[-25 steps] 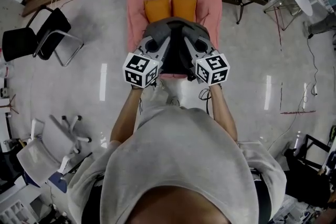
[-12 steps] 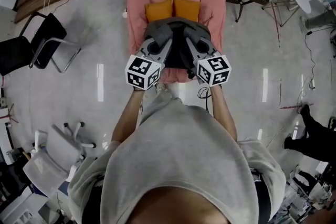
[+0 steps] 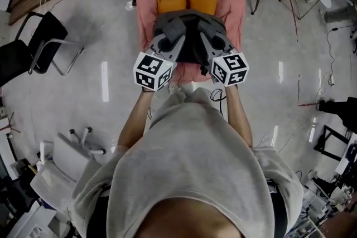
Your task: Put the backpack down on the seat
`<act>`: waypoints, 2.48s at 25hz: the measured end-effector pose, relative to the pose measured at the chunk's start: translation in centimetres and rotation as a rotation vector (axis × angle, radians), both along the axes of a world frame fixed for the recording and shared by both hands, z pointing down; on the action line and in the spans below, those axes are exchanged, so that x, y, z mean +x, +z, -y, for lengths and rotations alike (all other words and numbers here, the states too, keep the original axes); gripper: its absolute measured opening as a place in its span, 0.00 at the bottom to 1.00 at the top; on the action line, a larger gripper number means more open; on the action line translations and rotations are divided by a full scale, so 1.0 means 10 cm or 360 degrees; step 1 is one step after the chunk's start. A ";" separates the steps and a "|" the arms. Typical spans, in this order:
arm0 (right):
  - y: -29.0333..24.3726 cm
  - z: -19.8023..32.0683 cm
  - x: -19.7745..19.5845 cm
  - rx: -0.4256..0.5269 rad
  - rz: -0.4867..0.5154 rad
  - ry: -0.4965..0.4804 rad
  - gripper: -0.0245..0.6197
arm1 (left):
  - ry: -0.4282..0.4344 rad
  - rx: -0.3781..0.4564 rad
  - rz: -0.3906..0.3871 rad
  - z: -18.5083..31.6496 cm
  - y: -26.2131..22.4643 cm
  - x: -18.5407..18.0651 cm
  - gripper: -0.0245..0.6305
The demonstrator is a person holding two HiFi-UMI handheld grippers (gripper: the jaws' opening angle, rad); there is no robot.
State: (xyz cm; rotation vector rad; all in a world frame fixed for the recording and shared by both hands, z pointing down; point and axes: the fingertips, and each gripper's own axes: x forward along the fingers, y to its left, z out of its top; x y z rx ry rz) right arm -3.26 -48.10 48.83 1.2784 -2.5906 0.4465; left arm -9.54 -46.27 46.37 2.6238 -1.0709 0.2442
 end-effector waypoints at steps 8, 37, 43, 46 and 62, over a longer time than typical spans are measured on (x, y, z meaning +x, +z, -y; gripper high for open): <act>0.25 0.01 0.03 -0.0086 0.0003 0.0004 0.08 | 0.0014 -0.0088 0.0011 0.02 0.22 0.03 0.08; 1.56 0.16 0.45 -0.0461 0.0010 -0.0110 0.08 | -0.0109 -0.0451 0.0112 0.13 1.42 0.42 0.08; 1.77 0.41 0.45 -0.0492 -0.0012 -0.0108 0.08 | -0.0091 -0.0474 0.0145 0.34 1.62 0.47 0.08; 1.86 0.56 0.46 -0.0504 -0.0024 -0.0114 0.08 | -0.0080 -0.0479 0.0167 0.48 1.71 0.49 0.08; 2.46 1.48 0.42 -0.0636 0.0009 -0.0072 0.09 | -0.0098 -0.0579 0.0211 1.37 2.29 0.51 0.08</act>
